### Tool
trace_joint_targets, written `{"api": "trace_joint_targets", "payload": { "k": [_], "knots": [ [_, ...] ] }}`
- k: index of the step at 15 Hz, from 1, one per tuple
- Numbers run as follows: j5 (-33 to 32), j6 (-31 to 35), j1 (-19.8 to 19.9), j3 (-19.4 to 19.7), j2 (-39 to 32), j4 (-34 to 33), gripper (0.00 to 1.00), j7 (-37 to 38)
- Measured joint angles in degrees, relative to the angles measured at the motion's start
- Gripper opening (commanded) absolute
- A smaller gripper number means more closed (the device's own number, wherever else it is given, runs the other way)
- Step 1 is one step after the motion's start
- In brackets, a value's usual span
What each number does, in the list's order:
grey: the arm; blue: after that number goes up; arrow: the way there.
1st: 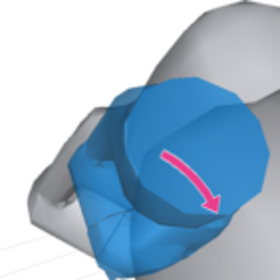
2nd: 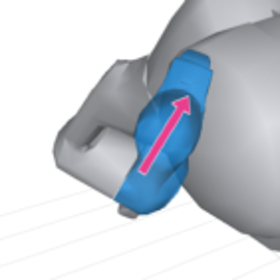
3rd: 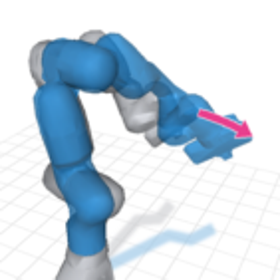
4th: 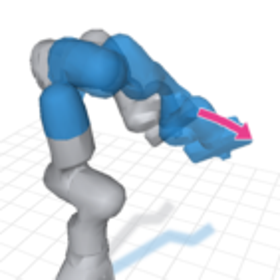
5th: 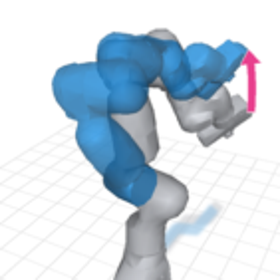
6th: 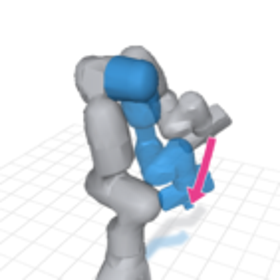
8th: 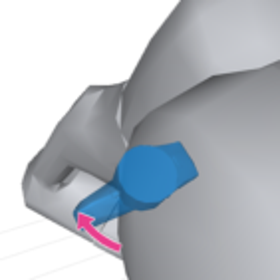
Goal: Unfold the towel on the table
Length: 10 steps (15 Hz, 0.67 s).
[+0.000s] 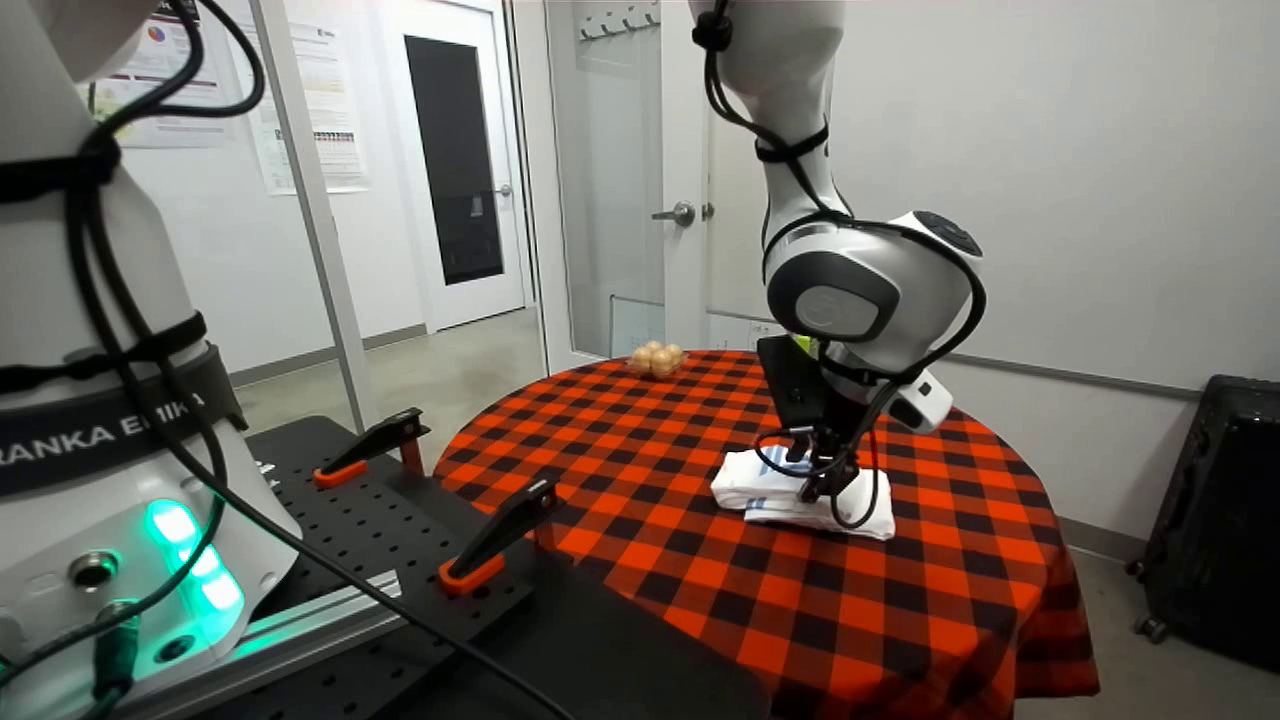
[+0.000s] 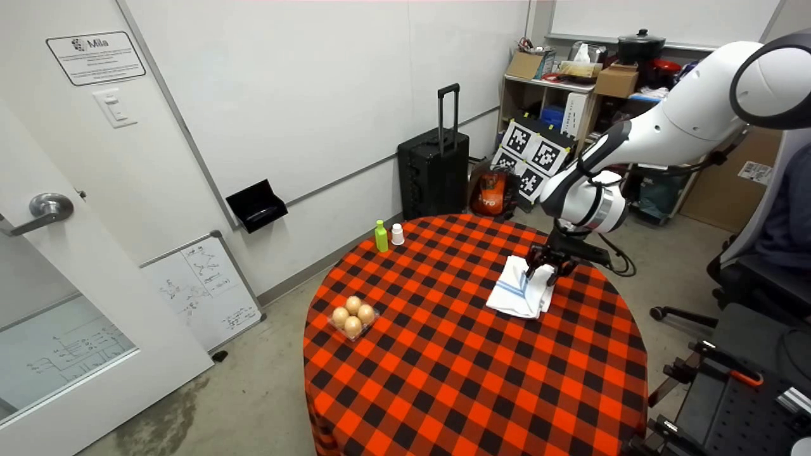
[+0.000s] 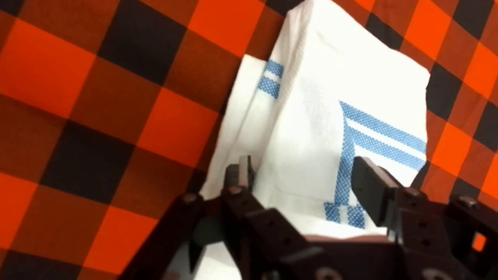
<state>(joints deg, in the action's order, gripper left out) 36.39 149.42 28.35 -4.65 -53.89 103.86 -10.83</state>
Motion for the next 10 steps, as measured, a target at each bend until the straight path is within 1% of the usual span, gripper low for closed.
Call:
{"api": "trace_joint_targets", "payload": {
  "k": [1, 2, 3, 4, 5, 8, 9, 10],
  "knots": [
    [0.0, -0.1, 0.0, 0.0, -0.2, -0.2, 0.56, 0.0],
    [0.0, -0.1, 0.0, 0.0, -0.4, -0.4, 0.48, 0.0],
    [0.0, -0.2, 0.0, 0.0, -0.6, -0.5, 0.51, 0.0],
    [0.0, -0.2, 0.0, 0.0, -0.7, -0.6, 0.43, 0.0],
    [0.0, -0.2, 0.0, 0.0, -0.7, -0.7, 0.40, 0.0],
    [0.0, -0.2, 0.0, -0.1, -0.9, -1.0, 0.06, 0.0],
    [0.0, -0.2, 0.0, -0.1, -1.0, -1.1, 0.01, 0.0],
    [0.0, -0.2, 0.0, -0.1, -1.0, -1.2, 0.00, 0.0]
  ]
}}
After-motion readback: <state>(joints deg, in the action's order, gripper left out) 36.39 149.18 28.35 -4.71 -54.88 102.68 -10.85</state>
